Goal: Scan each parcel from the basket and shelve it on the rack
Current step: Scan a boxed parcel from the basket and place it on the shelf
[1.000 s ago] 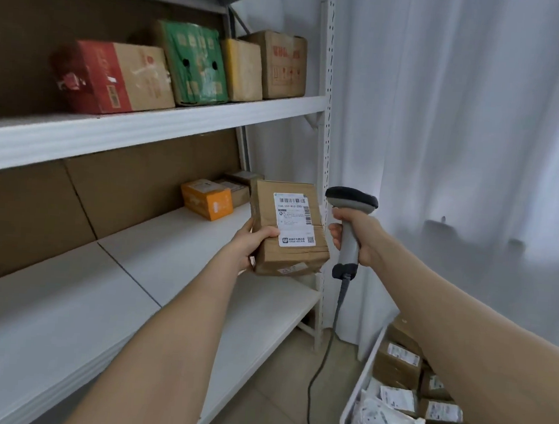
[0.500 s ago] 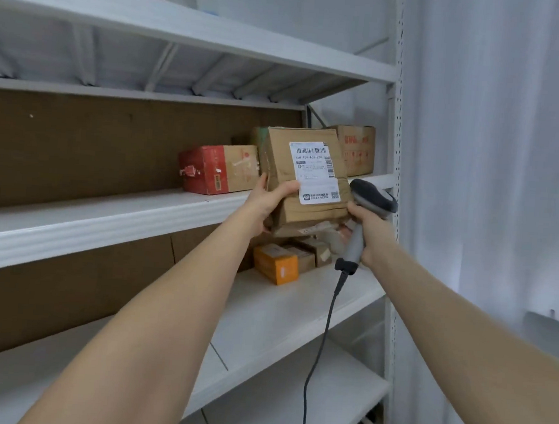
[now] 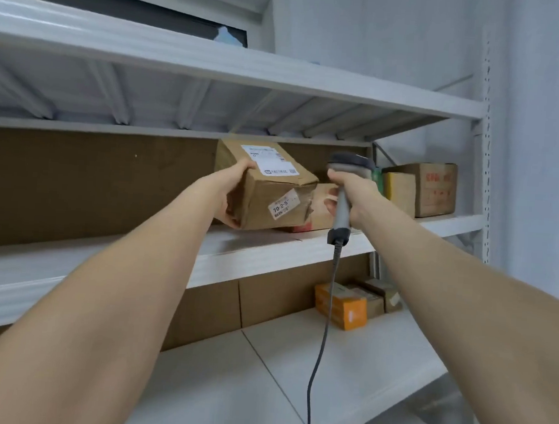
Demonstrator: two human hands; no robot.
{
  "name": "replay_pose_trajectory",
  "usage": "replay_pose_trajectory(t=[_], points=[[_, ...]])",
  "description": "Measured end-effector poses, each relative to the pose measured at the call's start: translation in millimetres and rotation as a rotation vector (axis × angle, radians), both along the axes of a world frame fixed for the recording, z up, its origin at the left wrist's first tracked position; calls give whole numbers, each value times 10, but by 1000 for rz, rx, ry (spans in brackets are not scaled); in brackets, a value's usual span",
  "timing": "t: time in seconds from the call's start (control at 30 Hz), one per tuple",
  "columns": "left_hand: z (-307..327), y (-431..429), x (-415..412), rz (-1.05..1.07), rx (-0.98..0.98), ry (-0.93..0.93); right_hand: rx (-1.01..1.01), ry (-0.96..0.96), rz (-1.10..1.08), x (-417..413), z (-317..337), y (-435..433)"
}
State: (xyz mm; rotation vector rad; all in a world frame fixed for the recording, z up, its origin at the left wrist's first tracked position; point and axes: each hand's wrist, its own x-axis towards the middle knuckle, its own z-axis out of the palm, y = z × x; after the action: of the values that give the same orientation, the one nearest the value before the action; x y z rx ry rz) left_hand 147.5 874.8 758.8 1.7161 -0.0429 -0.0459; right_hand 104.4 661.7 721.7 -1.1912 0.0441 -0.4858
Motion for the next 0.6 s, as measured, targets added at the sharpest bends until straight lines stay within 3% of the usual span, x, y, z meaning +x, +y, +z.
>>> replay_pose_trajectory(t=[0.27,0.6], points=[[-169,316,620,46,38,142,-112,116,-30,403,12,307],[-208,321,1026,55,87,157,-131,163,-27,633,-41,427]])
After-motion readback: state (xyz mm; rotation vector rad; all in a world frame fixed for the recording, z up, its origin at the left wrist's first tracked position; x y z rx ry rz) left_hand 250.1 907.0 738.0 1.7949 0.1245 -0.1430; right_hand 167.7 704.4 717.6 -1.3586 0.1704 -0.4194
